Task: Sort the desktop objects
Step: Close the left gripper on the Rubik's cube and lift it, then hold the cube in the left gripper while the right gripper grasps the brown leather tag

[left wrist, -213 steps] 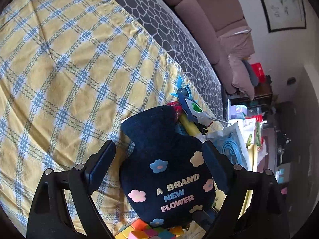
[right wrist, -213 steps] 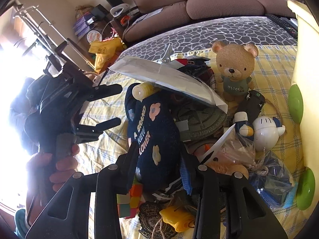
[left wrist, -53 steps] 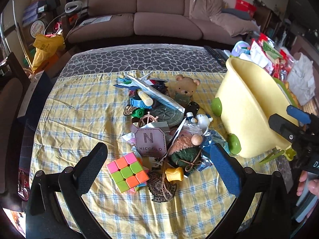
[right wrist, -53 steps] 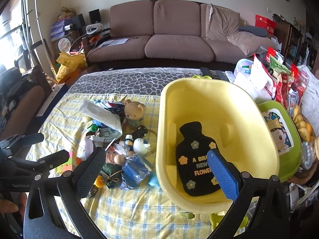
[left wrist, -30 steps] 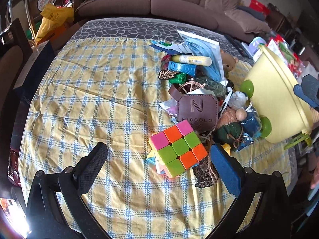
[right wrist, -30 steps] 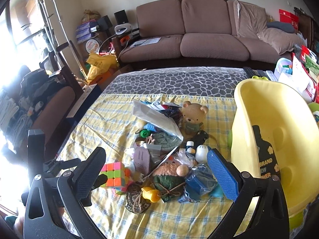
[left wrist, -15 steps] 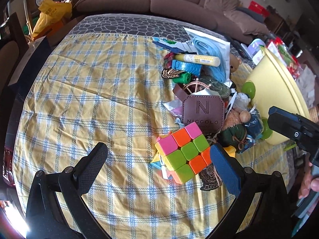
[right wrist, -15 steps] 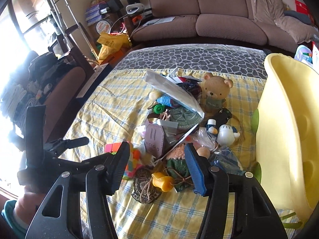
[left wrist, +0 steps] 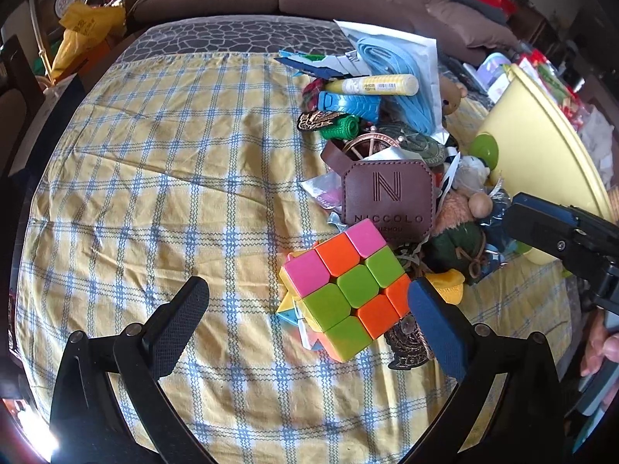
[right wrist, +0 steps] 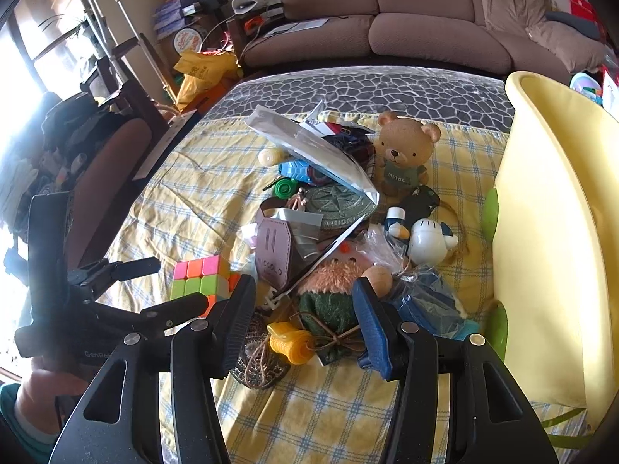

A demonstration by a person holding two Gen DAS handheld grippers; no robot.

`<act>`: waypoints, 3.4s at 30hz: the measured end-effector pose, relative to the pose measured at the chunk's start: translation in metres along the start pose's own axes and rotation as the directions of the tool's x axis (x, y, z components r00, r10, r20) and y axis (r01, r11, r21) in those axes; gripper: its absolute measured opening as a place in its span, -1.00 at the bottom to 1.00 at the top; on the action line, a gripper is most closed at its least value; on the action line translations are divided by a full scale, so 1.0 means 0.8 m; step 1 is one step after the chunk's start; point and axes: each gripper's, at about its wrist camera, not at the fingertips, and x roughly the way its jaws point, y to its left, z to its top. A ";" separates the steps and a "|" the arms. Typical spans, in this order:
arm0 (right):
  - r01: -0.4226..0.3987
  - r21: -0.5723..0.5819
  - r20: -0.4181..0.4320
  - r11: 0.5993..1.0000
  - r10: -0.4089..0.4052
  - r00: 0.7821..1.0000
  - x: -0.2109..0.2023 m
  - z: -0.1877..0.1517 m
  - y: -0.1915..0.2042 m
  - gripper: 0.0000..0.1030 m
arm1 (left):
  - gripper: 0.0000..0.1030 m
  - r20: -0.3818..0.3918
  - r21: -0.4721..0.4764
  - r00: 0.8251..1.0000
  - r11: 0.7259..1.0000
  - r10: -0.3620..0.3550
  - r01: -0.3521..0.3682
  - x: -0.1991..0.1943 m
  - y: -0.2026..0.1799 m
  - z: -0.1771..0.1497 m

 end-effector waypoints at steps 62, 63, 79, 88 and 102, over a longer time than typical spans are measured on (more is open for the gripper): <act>-0.064 0.053 -0.030 0.997 0.066 0.997 0.072 0.024 0.022 0.00 | 0.16 0.078 -0.139 0.993 0.986 -0.085 0.095 -0.009 0.065 0.016; -0.066 0.047 -0.036 0.997 0.068 0.997 0.075 0.024 0.024 -0.05 | 0.16 0.075 -0.131 0.994 0.987 -0.082 0.092 -0.007 0.064 0.014; -0.091 0.064 -0.098 0.994 0.097 0.990 0.115 0.016 0.026 -0.82 | 0.43 -0.028 -0.047 1.000 0.999 0.000 -0.001 0.022 0.051 -0.002; -0.144 0.047 -0.006 0.988 0.145 0.989 0.083 0.033 0.036 -0.90 | 0.14 0.012 -0.051 1.000 0.999 -0.001 0.002 0.008 0.051 0.003; -0.106 0.042 -0.098 0.993 0.110 0.989 0.122 0.019 0.042 -0.84 | 0.14 -0.019 -0.069 1.000 0.998 0.008 -0.010 0.023 0.056 -0.001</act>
